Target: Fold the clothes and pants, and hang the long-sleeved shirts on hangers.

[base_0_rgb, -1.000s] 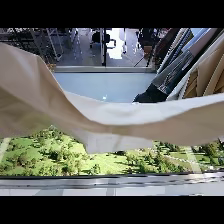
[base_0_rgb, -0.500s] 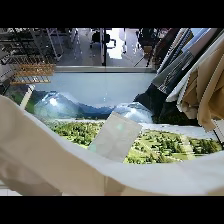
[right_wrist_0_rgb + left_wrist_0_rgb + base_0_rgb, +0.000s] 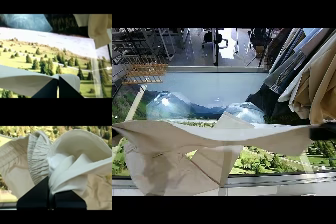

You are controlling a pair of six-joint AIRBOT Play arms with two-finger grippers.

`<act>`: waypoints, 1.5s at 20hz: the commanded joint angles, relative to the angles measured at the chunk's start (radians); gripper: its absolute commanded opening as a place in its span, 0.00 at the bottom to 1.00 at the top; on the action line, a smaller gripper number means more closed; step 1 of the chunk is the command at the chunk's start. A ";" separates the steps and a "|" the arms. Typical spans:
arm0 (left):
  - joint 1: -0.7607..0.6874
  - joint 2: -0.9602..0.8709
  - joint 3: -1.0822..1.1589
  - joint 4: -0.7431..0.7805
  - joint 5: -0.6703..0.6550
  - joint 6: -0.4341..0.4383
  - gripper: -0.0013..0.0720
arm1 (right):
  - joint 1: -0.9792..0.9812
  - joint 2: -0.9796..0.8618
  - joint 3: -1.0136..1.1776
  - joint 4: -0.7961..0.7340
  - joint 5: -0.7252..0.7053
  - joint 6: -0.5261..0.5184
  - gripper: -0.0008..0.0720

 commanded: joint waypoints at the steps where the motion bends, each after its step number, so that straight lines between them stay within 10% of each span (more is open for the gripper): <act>1: 0.001 -0.143 -0.034 -0.093 0.286 -0.029 0.03 | 0.000 -0.233 -0.109 -0.048 -0.476 0.129 0.02; 6: -0.021 -0.453 0.097 -0.436 0.486 -0.057 0.03 | -0.099 -0.829 0.170 0.075 -0.735 0.316 0.04; 7: -0.027 -0.507 0.141 -0.478 0.489 -0.057 0.09 | -0.108 -0.925 0.260 0.156 -0.705 0.309 0.22; 9: -0.032 -0.579 0.234 -0.488 0.485 -0.089 0.62 | -0.113 -1.033 0.408 0.277 -0.604 0.233 0.71; 10: -0.023 -0.589 0.267 -0.469 0.463 -0.121 0.94 | -0.114 -1.046 0.447 0.303 -0.546 0.210 0.73; 17: 0.077 -0.535 0.212 0.411 -0.065 -0.467 0.73 | -0.296 -0.959 0.259 0.898 0.005 -0.330 0.54; 22: 0.114 -0.388 -0.087 0.408 0.083 -0.460 0.74 | -0.323 -0.823 -0.113 1.065 0.090 -0.465 0.54; 30: 0.125 -0.379 -0.143 0.337 0.163 -0.407 0.74 | -0.076 -0.871 -0.260 1.207 -0.327 -0.481 0.50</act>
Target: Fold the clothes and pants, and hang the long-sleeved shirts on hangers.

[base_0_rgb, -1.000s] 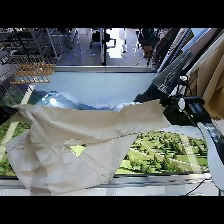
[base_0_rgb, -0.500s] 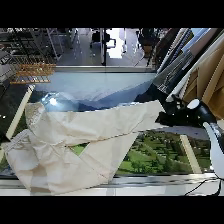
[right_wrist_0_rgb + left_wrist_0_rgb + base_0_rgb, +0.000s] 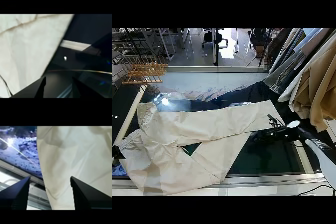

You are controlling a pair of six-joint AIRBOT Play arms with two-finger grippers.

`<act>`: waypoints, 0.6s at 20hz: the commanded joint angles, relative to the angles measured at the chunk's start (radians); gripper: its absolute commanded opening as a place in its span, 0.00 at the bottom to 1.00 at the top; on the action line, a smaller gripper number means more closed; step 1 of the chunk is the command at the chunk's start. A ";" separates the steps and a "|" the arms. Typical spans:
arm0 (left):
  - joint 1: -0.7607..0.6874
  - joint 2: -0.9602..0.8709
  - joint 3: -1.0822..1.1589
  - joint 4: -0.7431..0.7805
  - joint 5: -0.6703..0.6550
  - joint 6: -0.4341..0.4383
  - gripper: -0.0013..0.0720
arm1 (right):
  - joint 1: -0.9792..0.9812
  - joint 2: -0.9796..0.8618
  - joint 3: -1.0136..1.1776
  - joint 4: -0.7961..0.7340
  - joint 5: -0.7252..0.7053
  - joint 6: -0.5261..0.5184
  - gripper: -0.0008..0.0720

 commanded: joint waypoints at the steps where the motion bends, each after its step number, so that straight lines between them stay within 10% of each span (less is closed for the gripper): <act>1: 0.003 0.005 -0.014 -0.037 0.031 0.016 0.74 | 0.138 -0.043 -0.034 0.110 -0.216 -0.010 0.46; 4: 0.003 0.005 -0.014 -0.078 0.031 0.016 0.74 | 0.233 -0.076 -0.024 0.115 -0.359 0.035 0.39; 6: 0.003 0.005 -0.014 -0.120 0.034 0.027 0.74 | 0.248 -0.073 0.012 0.114 -0.358 0.035 0.03; 7: 0.003 0.007 -0.014 -0.131 0.032 0.031 0.74 | 0.241 -0.062 0.035 0.088 -0.325 0.036 0.03; 12: 0.013 0.045 -0.014 -0.113 0.054 0.042 0.73 | 0.139 0.331 0.074 -0.857 0.144 0.400 0.03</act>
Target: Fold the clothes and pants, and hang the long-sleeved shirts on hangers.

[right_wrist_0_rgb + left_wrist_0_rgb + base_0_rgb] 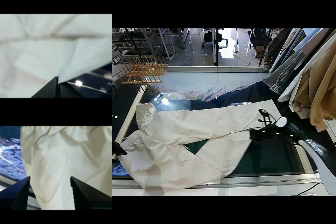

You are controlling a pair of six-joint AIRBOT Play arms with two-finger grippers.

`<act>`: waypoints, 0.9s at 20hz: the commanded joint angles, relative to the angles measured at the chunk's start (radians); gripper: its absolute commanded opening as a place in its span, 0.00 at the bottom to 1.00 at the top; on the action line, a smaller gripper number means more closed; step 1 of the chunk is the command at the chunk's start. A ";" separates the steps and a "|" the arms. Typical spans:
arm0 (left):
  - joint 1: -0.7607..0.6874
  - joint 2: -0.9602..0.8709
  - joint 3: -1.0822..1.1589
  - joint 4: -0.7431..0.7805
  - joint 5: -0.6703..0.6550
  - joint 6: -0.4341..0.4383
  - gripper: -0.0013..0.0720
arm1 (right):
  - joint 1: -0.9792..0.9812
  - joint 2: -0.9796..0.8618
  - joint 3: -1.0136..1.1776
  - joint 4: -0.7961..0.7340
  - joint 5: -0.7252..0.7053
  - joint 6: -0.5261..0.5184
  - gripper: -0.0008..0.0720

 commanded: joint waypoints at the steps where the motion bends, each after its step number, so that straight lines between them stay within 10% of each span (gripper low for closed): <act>1: 0.007 0.021 0.000 0.000 0.021 0.008 0.74 | -0.070 0.347 0.018 -0.661 0.389 0.201 0.03; 3: 0.005 0.023 0.000 -0.001 0.010 0.008 0.74 | -0.112 0.610 0.018 -0.686 0.494 0.203 0.02; 7: -0.040 0.023 -0.009 -0.001 -0.033 0.021 0.74 | -0.118 0.839 0.018 -0.663 0.270 0.289 0.02; 13: -0.073 0.023 -0.125 0.004 -0.098 0.034 0.74 | -0.282 0.124 0.145 -0.589 0.101 0.288 0.04; 16: -0.054 0.028 -0.127 0.005 -0.132 0.034 0.74 | -0.351 -0.142 0.364 -0.400 0.295 0.182 0.60; 18: -0.055 0.028 -0.130 0.003 -0.162 0.034 0.74 | -0.402 -0.139 0.383 -0.237 0.315 0.104 0.59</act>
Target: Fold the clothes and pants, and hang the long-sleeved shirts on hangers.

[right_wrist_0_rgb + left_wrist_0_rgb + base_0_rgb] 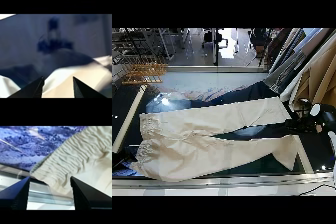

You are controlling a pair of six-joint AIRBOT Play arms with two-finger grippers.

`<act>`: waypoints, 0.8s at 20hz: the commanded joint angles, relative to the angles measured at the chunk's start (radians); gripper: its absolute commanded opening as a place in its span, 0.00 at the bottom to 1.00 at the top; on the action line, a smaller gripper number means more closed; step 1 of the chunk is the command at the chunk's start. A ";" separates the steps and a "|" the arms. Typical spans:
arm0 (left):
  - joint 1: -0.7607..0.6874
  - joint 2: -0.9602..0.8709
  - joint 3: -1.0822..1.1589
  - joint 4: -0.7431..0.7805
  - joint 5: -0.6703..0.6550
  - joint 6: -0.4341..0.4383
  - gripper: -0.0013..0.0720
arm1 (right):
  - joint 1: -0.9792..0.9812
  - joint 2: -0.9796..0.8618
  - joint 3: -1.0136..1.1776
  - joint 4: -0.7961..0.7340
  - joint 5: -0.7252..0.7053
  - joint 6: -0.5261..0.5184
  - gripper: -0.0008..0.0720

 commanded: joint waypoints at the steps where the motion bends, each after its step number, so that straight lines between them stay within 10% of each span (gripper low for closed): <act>1: 0.002 0.002 -0.014 0.000 -0.067 0.001 0.74 | -0.103 -0.105 0.087 0.265 0.110 -0.138 0.59; 7: -0.021 0.002 -0.067 -0.026 -0.075 0.001 0.74 | -0.436 0.091 -0.044 0.322 0.377 -0.291 0.59; 13: -0.086 0.002 -0.106 -0.050 0.086 -0.021 0.73 | -0.650 0.229 -0.332 0.439 0.229 -0.263 0.59; 14: -0.093 0.002 -0.114 -0.065 0.107 -0.018 0.53 | -0.650 0.229 -0.349 0.412 0.222 -0.256 0.59; 15: -0.097 0.002 -0.117 -0.080 0.112 0.005 0.10 | -0.650 0.229 -0.361 0.381 0.214 -0.245 0.59; 16: -0.097 0.002 -0.118 -0.112 0.111 0.049 0.03 | -0.650 0.229 -0.372 0.355 0.193 -0.240 0.59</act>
